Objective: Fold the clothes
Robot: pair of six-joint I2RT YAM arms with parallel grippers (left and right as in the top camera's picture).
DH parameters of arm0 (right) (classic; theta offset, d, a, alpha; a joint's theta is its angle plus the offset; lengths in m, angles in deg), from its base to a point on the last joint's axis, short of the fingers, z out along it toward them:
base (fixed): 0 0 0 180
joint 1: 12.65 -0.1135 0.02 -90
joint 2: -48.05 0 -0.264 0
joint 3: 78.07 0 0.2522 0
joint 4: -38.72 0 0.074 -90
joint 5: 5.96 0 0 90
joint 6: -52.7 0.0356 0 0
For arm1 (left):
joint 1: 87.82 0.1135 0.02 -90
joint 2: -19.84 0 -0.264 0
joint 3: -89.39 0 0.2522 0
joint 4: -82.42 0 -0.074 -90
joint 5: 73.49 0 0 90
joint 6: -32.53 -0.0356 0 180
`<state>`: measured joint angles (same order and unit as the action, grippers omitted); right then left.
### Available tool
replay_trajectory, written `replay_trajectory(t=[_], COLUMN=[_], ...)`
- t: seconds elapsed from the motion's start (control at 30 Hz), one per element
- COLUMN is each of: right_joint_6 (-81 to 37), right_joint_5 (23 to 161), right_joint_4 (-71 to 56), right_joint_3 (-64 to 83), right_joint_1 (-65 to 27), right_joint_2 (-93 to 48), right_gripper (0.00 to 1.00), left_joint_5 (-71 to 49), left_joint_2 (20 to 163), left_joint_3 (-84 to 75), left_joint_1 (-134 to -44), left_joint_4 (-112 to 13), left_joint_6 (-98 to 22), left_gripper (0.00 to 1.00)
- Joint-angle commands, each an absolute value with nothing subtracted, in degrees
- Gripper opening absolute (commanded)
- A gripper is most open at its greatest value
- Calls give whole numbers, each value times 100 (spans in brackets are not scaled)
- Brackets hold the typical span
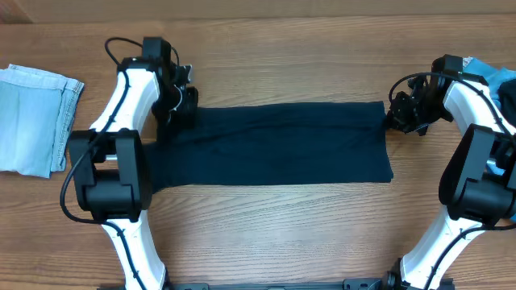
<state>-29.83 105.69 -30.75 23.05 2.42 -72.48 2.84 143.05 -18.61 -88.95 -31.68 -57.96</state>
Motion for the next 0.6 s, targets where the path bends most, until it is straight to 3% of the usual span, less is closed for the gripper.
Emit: replay_trajectory(t=[0.0,0.33,0.57], right_joint_6=[-2998,-2998,-2998], right_joint_5=[10602,10602,10600], right_joint_4=[-3064,-3040,-3038], right_joint_3=[2346,2346,2346], right_joint_1=[257,257,257], right_joint_2=[-7064,-7064,-7064], right_gripper=[4,4,4], left_joint_5=[398,-1213,-914], left_joint_2=[14146,13923,13661], left_joint_3=[-1463,-1797,-1872], left_joint_1=[-8908,-9011,-8998], left_joint_4=[-3264,-1455,-764], left_joint_6=[-5765,-5874,-5868], left_gripper=[4,4,4])
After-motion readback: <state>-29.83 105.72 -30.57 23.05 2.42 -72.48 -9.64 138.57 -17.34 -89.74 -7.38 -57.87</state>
